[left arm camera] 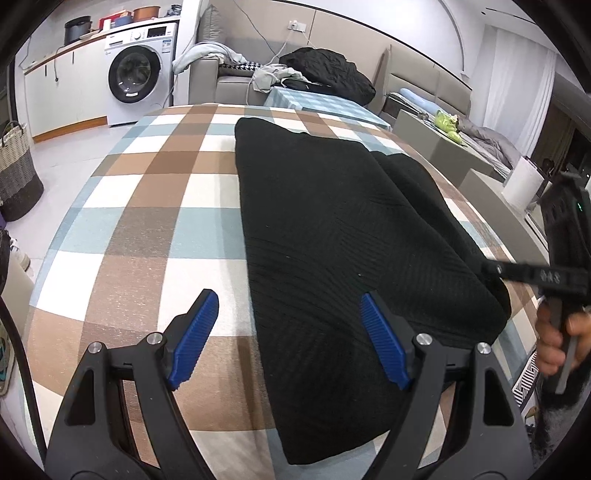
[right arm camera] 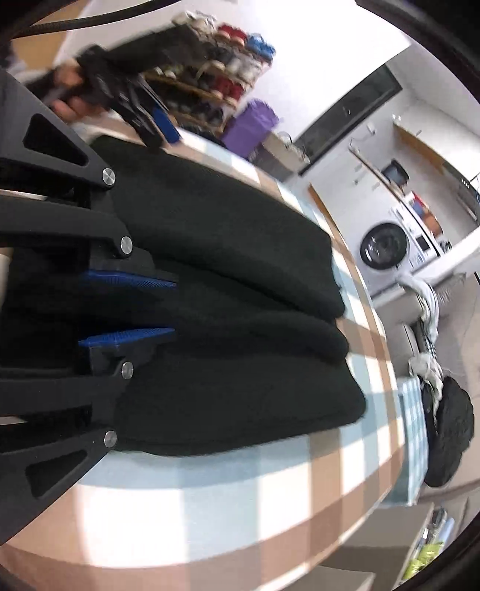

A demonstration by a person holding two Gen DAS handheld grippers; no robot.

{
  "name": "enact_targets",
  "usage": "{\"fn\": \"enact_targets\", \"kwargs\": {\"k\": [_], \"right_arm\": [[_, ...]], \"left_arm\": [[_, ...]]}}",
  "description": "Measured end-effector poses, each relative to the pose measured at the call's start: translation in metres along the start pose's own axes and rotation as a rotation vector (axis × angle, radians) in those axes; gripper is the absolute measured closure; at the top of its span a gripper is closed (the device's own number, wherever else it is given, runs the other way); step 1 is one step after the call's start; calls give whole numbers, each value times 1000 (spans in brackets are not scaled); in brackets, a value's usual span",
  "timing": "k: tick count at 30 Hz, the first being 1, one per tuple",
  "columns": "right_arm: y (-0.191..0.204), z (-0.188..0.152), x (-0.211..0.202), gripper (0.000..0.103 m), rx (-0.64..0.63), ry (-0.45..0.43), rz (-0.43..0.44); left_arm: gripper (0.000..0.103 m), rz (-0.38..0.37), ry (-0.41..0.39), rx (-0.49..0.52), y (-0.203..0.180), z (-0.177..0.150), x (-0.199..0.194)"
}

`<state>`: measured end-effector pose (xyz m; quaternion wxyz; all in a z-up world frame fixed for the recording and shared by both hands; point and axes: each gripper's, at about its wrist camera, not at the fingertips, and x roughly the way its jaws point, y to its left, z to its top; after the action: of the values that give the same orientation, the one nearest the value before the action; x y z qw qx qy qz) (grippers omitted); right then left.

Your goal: Fold small clothes

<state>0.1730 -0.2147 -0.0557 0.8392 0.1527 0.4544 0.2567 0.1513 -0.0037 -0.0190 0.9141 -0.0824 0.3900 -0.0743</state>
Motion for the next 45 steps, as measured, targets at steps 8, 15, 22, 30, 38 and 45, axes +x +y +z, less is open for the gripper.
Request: {"fn": "enact_targets", "kwargs": {"k": [8, 15, 22, 30, 38, 45], "right_arm": [[17, -22, -22, 99, -60, -60, 27], [14, -25, -10, 92, -104, 16, -58], [25, 7, -7, 70, -57, -50, 11], [51, 26, 39, 97, -86, -37, 85], [23, 10, 30, 96, 13, -4, 30], [34, -34, -1, 69, -60, 0, 212]], "left_arm": [[26, -9, -7, 14, -9, -4, -7], [26, -2, 8, 44, -14, -10, -4], [26, -3, 16, 52, -17, -9, 1], [26, -10, -11, 29, -10, -8, -8], [26, 1, 31, 33, -4, -17, -3], [26, -7, 36, 16, 3, -31, -14]]}}
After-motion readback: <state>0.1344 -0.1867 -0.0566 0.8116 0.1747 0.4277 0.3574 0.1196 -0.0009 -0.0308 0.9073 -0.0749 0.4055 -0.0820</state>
